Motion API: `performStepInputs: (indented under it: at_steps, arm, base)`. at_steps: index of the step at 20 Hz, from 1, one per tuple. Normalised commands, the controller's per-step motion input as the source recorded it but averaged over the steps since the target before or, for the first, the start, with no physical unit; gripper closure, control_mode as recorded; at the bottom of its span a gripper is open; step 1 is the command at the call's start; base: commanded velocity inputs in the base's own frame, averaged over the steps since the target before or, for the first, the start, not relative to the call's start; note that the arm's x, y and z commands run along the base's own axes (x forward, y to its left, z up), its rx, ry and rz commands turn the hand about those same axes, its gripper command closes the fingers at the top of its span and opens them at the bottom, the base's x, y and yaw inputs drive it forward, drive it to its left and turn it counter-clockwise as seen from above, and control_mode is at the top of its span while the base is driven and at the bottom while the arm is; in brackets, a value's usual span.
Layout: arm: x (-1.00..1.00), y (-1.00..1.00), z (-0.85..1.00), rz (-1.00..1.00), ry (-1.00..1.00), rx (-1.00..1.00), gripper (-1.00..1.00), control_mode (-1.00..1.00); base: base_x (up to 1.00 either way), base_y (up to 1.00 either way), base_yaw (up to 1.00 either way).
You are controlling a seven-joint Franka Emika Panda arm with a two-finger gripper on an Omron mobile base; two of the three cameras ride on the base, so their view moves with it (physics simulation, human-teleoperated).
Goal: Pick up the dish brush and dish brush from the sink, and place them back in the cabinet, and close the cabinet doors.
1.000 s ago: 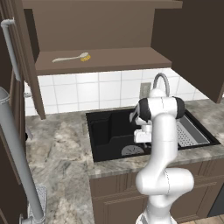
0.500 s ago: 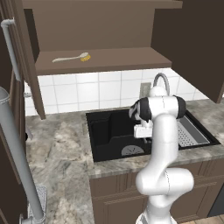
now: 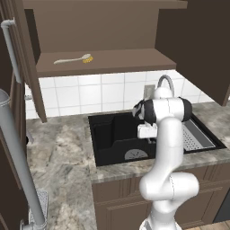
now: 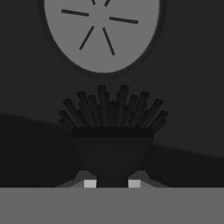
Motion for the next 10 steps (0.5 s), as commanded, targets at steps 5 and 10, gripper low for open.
performStepInputs:
  at_steps: [5,10]
  arm:
    - [0.00,0.00,0.17,0.00,0.00,0.00,1.00,-1.00]
    - [0.00,-0.04,0.18,0.00,-0.02,0.00,1.00,-1.00]
  base:
    - [0.00,0.00,0.00]
    - [0.00,0.00,0.00]
